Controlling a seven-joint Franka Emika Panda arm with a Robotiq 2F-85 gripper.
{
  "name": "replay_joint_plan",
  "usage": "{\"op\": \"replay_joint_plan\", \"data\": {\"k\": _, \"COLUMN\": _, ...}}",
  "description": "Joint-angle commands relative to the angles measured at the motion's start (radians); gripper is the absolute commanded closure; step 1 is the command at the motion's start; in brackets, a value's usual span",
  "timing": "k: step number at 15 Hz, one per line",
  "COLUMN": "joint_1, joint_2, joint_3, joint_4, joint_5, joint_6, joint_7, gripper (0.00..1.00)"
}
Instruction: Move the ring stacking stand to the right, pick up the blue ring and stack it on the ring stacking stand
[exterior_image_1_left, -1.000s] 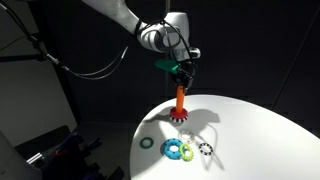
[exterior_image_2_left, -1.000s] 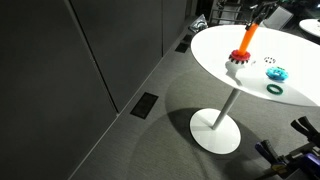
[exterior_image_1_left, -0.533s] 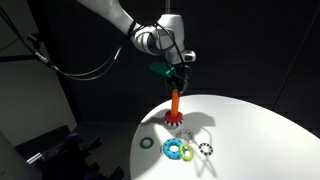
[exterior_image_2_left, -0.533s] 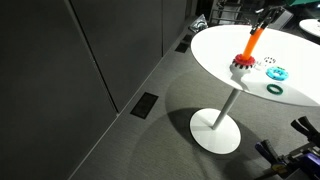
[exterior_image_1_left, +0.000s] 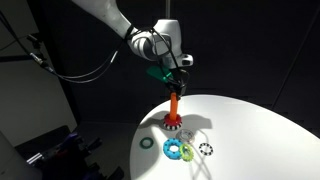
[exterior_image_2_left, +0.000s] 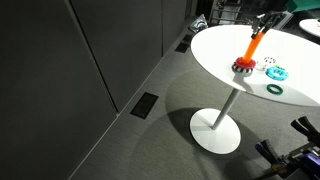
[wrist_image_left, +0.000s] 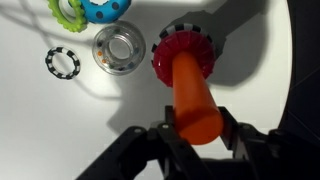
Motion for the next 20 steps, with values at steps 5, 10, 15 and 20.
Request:
{"op": "replay_joint_plan", "data": {"k": 5, "joint_1": -0.012, "joint_2": -0.060, "joint_3": 0.008, "joint_4": -0.048, "joint_5": 0.011, "joint_6": 0.024, "joint_7": -0.004, "gripper": 0.07}}
{"op": "replay_joint_plan", "data": {"k": 10, "joint_1": -0.008, "joint_2": -0.126, "joint_3": 0.014, "joint_4": -0.018, "joint_5": 0.011, "joint_6": -0.089, "joint_7": -0.018, "gripper": 0.00}}
{"op": "replay_joint_plan", "data": {"k": 15, "joint_1": 0.004, "joint_2": -0.167, "joint_3": 0.010, "joint_4": 0.039, "joint_5": -0.007, "joint_6": -0.335, "joint_7": 0.003, "gripper": 0.00}}
{"op": "replay_joint_plan", "data": {"k": 20, "joint_1": -0.007, "joint_2": -0.146, "joint_3": -0.002, "joint_4": 0.088, "joint_5": -0.016, "joint_6": -0.470, "joint_7": 0.004, "gripper": 0.00}}
